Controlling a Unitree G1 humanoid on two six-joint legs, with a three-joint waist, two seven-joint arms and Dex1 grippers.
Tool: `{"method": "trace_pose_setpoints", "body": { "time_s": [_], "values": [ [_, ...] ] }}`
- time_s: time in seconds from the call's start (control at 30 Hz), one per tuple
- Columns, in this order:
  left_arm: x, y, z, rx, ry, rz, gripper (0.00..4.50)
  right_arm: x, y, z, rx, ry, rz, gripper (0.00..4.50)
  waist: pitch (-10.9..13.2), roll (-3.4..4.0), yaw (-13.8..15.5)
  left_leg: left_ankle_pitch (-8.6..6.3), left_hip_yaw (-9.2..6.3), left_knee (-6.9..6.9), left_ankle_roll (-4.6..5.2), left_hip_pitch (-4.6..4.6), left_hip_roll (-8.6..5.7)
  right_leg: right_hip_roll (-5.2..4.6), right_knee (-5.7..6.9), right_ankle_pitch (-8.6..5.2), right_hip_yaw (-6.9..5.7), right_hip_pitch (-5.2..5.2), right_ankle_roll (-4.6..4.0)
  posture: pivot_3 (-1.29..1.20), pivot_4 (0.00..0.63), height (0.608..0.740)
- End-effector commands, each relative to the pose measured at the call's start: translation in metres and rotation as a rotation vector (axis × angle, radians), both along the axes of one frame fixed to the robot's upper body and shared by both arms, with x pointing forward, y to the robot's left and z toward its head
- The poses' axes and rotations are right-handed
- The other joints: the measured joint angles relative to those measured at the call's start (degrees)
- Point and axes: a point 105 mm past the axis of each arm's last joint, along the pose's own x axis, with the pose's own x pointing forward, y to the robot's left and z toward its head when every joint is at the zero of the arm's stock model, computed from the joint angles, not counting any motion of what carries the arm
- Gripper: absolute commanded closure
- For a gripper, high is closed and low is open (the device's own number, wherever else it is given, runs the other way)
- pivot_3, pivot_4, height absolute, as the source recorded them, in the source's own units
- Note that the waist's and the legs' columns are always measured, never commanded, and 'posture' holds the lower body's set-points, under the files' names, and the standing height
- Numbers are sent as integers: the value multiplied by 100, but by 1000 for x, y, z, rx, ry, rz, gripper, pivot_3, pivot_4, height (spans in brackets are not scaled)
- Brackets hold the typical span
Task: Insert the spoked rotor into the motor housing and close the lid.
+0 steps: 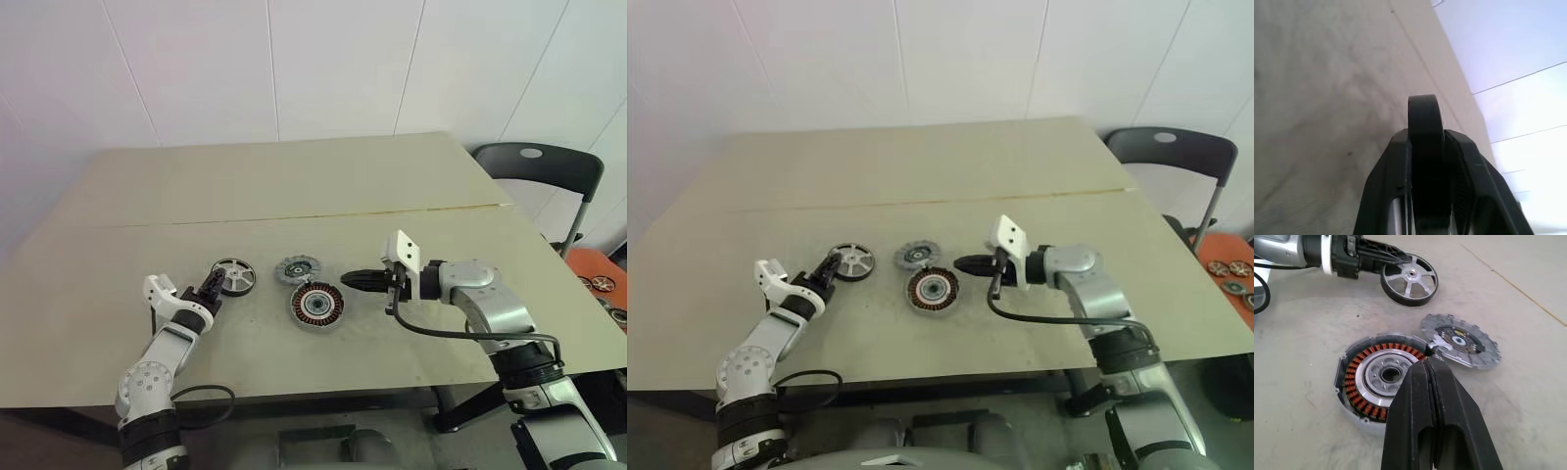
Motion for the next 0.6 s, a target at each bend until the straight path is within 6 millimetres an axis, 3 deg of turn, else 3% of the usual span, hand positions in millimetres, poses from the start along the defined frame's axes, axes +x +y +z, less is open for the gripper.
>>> {"method": "trace_pose_setpoints", "body": {
  "time_s": [0.03, 0.2, 0.4, 0.6],
  "values": [
    [-3, -3, -12, -12, 41, -33, 3867, 1, -8, 20, 40, -47, -28, 4500, -1, 0, -3, 0, 0, 0, -1, 2, 0, 1, 0, -2, 0, 1, -3, 0, 0, 740],
    [6, -14, 40, -173, -196, -114, 3867, -3, -27, 20, 61, 30, -76, 4500, 14, -24, 8, 2, -1, 1, -3, -15, 0, 1, -1, -16, 0, -12, 10, 0, 0, 740],
    [3, -58, 62, -280, -266, -340, 3867, -27, -33, -4, -11, 180, -27, 4500, 22, -40, 4, 2, 0, -3, -3, -24, -2, -6, -14, 1, 2, -14, 7, 0, 0, 740],
    [-2, -91, 70, -408, -270, -507, 3867, -26, -38, -15, -32, 183, -88, 4500, 28, -49, -28, 2, 2, -1, -4, -15, -1, 1, -4, 0, 5, -14, 7, 0, 0, 740]
  ]
}}
